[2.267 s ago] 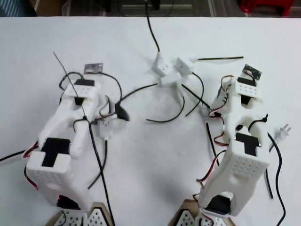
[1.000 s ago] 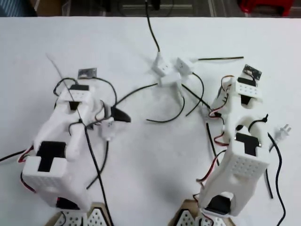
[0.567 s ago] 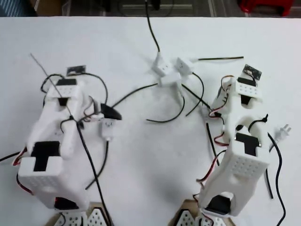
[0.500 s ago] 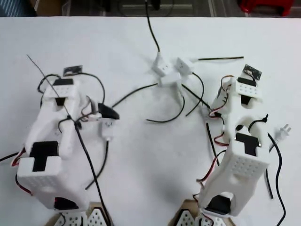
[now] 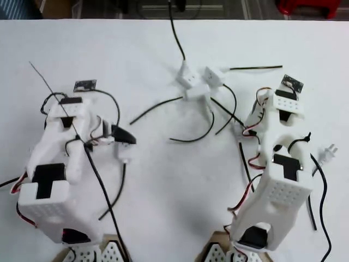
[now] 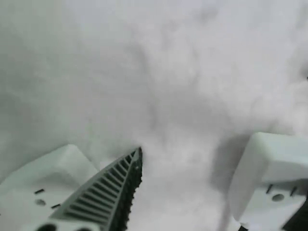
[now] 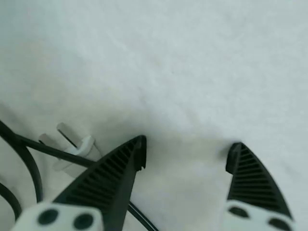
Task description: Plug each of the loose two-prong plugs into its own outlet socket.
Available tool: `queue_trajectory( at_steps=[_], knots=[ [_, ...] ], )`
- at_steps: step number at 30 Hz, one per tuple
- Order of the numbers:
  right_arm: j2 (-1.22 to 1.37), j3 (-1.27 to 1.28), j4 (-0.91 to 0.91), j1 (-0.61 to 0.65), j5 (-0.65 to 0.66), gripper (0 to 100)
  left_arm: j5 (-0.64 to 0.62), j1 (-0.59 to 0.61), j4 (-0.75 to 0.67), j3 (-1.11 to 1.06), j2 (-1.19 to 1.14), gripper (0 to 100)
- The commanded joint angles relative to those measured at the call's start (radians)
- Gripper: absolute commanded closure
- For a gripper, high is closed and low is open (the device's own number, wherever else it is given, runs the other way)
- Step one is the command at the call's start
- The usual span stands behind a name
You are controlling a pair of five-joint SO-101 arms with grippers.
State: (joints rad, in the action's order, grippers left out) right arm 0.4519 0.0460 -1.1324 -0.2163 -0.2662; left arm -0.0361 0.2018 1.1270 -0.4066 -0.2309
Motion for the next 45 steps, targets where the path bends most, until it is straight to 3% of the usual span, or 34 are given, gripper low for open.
queue_trajectory(
  at_steps=[1, 11, 15, 18, 23, 28, 36, 40, 45],
  knots=[
    [-0.012, -0.009, 0.027, 0.021, 0.011, 73.3, 0.012, 0.015, -0.02, -0.006, 0.004, 51],
    [-0.013, -0.008, 0.025, 0.021, 0.011, 73.3, 0.061, -0.116, -0.014, 0.008, -0.12, 51],
    [-0.013, -0.006, 0.025, 0.021, 0.011, 73.3, 0.074, -0.116, 0.046, 0.066, -0.173, 52],
    [-0.013, -0.006, 0.025, 0.021, 0.011, 73.3, 0.074, -0.116, 0.052, 0.072, -0.177, 59],
    [-0.013, -0.006, 0.025, 0.021, 0.011, 73.3, 0.083, -0.125, 0.048, 0.081, -0.174, 82],
    [-0.013, -0.006, 0.025, 0.021, 0.011, 73.3, 0.083, -0.17, 0.072, 0.12, -0.166, 86],
    [-0.012, -0.009, 0.025, 0.021, 0.011, 73.3, 0.083, -0.34, 0.089, 0.014, 0.128, 86],
    [-0.012, -0.009, 0.025, 0.021, 0.011, 73.3, 0.114, -0.334, 0.009, -0.135, 0.317, 86],
    [-0.012, -0.009, 0.025, 0.021, 0.011, 73.3, 0.218, -0.325, -0.109, -0.321, 0.581, 96]
  ],
)
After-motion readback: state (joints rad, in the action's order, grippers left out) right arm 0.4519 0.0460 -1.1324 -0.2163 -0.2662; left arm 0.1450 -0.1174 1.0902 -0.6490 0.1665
